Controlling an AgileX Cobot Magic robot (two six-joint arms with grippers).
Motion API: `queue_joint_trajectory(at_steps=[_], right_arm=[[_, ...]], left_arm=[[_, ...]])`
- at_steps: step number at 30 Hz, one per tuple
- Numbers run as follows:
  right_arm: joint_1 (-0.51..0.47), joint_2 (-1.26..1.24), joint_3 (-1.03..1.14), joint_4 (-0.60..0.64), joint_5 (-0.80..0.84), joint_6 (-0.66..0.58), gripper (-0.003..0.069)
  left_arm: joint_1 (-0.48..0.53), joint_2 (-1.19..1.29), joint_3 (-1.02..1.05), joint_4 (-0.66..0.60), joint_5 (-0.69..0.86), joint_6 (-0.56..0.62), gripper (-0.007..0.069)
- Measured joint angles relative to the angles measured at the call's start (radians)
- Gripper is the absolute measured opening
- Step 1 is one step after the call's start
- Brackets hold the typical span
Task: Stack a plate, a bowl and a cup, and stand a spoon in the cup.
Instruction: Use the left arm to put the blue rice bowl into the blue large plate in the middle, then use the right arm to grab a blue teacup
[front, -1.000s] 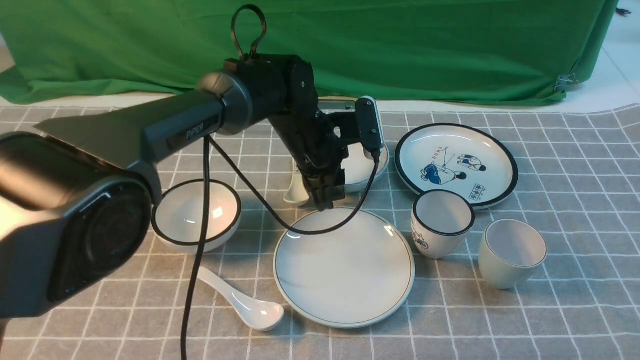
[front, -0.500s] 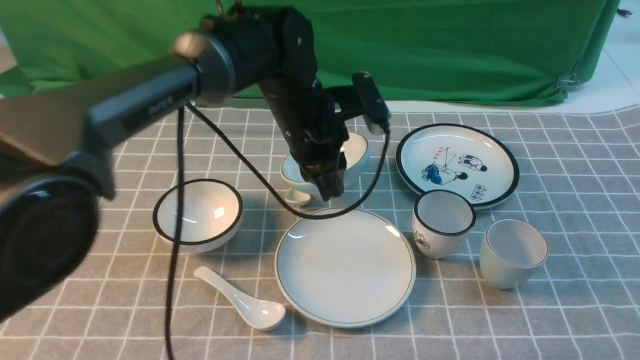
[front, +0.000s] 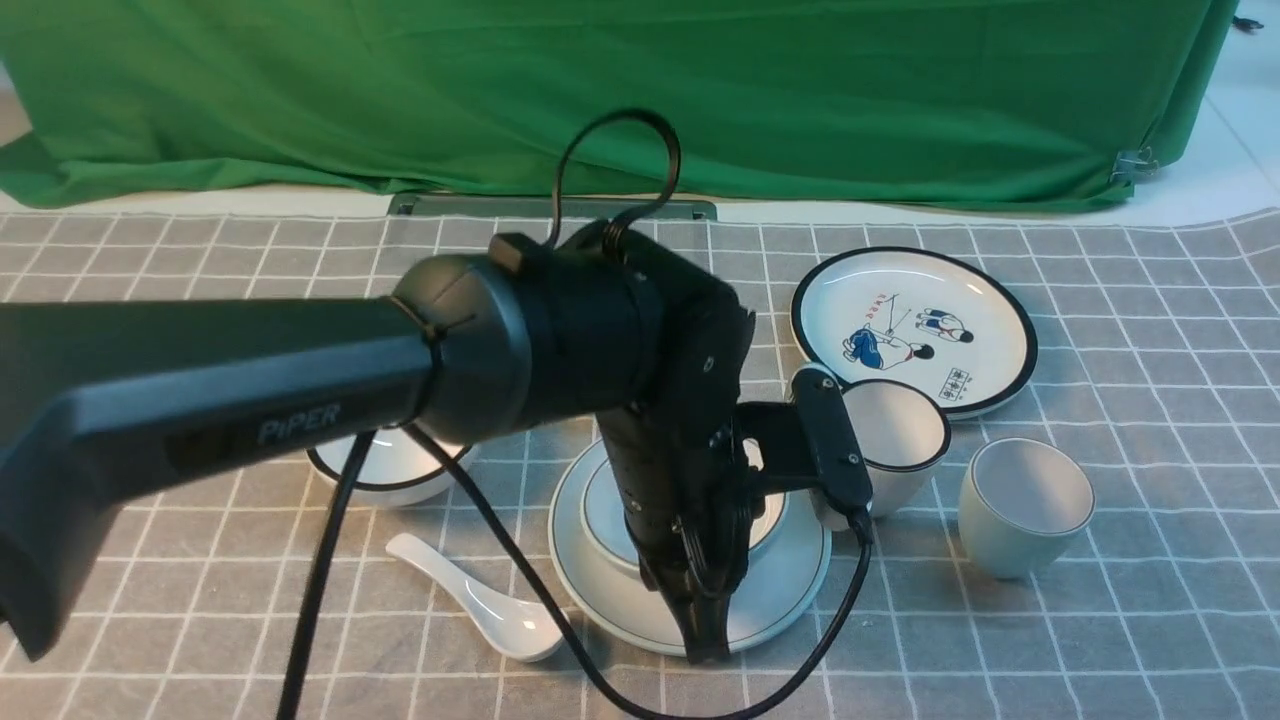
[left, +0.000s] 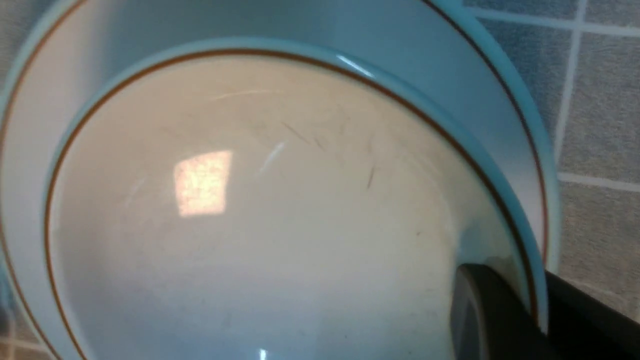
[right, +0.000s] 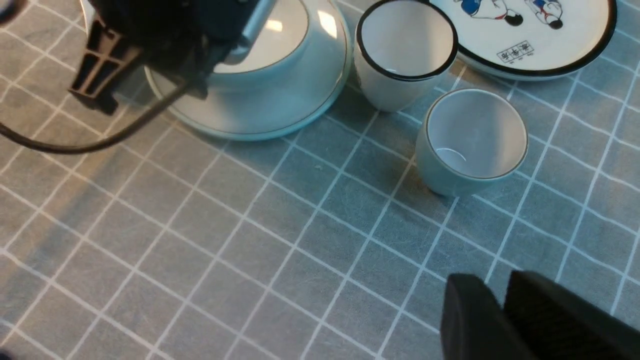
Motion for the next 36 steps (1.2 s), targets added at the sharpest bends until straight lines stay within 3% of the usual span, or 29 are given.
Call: queue_joint_trajectory(at_steps=[7,10,14,17,20,23,27,29,30,31,33,36], right_arm=[[0.000,-0.001,0.000,0.000,0.004,0.001,0.0148],[0.000,-0.001,0.000,0.000,0.004,0.026,0.0190],[0.000,0.002,0.000,0.000,0.004,0.049,0.0323],[0.000,0.032,-0.001,0.000,0.004,0.056,0.0416],[0.000,0.086,-0.004,0.000,0.003,0.057,0.0424],[0.000,0.159,-0.005,0.000,-0.005,0.056,0.0409],[0.000,0.248,-0.005,-0.001,-0.031,0.047,0.0398],[0.000,0.354,-0.013,-0.004,-0.069,0.029,0.0395],[0.000,0.354,-0.013,-0.005,-0.071,0.029,0.0395],[0.000,0.427,-0.027,-0.007,-0.080,0.020,0.0395],[0.000,0.494,-0.052,-0.011,-0.085,0.007,0.0395],[0.000,0.645,-0.129,-0.028,-0.091,-0.001,0.0395]], left_arm=[[0.000,0.001,0.009,0.028,-0.038,0.000,0.0029],[0.000,0.004,0.010,0.010,-0.028,0.000,0.0063],[0.000,0.003,0.011,-0.024,-0.017,0.000,0.0185],[0.000,-0.011,0.017,-0.040,-0.008,-0.009,0.0341],[0.000,-0.056,0.018,-0.062,0.006,-0.039,0.0457],[0.000,-0.124,0.018,-0.069,0.016,-0.123,0.0496],[0.000,-0.232,0.018,-0.071,0.023,-0.233,0.0447],[0.000,-0.346,0.031,-0.087,0.017,-0.298,0.0314],[0.000,-0.356,0.034,-0.087,0.015,-0.302,0.0314],[0.000,-0.429,0.063,-0.102,-0.011,-0.318,0.0198],[0.000,-0.508,0.108,-0.125,-0.048,-0.329,0.0104],[0.000,-0.704,0.266,-0.176,-0.169,-0.336,0.0021]])
